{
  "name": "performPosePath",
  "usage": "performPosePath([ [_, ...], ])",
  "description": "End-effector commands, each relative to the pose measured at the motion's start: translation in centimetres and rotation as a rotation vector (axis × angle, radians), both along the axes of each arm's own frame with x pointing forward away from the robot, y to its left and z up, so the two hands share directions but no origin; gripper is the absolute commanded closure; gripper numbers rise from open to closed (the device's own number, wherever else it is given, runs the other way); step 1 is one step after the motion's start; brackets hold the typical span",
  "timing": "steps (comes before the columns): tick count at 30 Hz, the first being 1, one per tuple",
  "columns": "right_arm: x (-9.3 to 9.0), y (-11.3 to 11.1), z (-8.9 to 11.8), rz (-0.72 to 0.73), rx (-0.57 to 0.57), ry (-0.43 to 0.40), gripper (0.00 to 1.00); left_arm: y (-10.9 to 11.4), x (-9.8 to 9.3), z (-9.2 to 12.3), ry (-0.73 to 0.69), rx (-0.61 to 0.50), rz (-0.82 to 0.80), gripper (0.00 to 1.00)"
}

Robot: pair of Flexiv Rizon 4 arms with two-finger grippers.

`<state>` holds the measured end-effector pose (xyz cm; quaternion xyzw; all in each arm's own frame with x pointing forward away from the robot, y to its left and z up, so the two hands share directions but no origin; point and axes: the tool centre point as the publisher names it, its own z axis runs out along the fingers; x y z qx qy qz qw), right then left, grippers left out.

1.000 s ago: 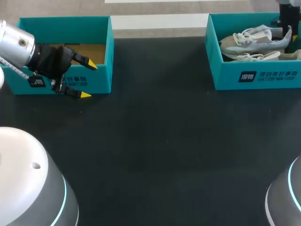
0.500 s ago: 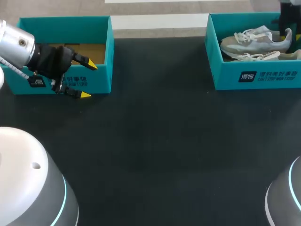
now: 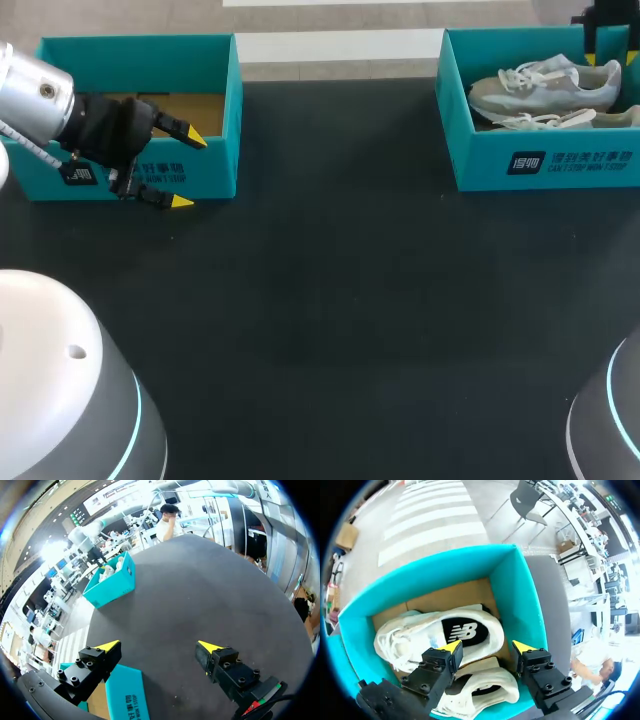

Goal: Take the shoe out of the shoebox, open the shoe tongue, remove and reinsert the insole, then place the shoe into the shoebox

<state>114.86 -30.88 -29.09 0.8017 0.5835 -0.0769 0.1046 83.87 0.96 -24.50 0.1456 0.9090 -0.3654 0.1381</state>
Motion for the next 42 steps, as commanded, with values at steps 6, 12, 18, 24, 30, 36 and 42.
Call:
performPosePath([
  [6,-4.6,2.5,2.5,-0.005,0.036,-0.090,0.00,0.0,-0.1,0.0,0.000,0.003,0.000,0.00],
  [12,-4.6,2.5,2.5,-0.005,0.036,-0.090,0.00,0.0,-0.1,0.0,0.000,0.003,0.000,0.00],
  [18,-4.6,2.5,2.5,-0.005,0.036,-0.090,0.00,0.0,-0.1,0.0,0.000,0.003,0.000,0.00],
  [24,-6.9,3.7,3.2,0.054,0.068,0.024,0.00,1.0,1.3,2.9,0.162,0.056,0.465,0.00],
  [30,-10.6,6.2,3.4,0.172,0.133,0.112,0.00,2.7,2.6,3.3,0.212,0.117,0.901,0.00],
  [36,-12.0,7.6,3.4,0.287,0.127,0.142,0.00,2.7,2.6,3.3,0.212,0.117,0.901,0.00],
  [42,-12.0,7.6,3.4,0.287,0.127,0.142,0.00,2.7,2.6,3.3,0.212,0.117,0.901,0.00],
])
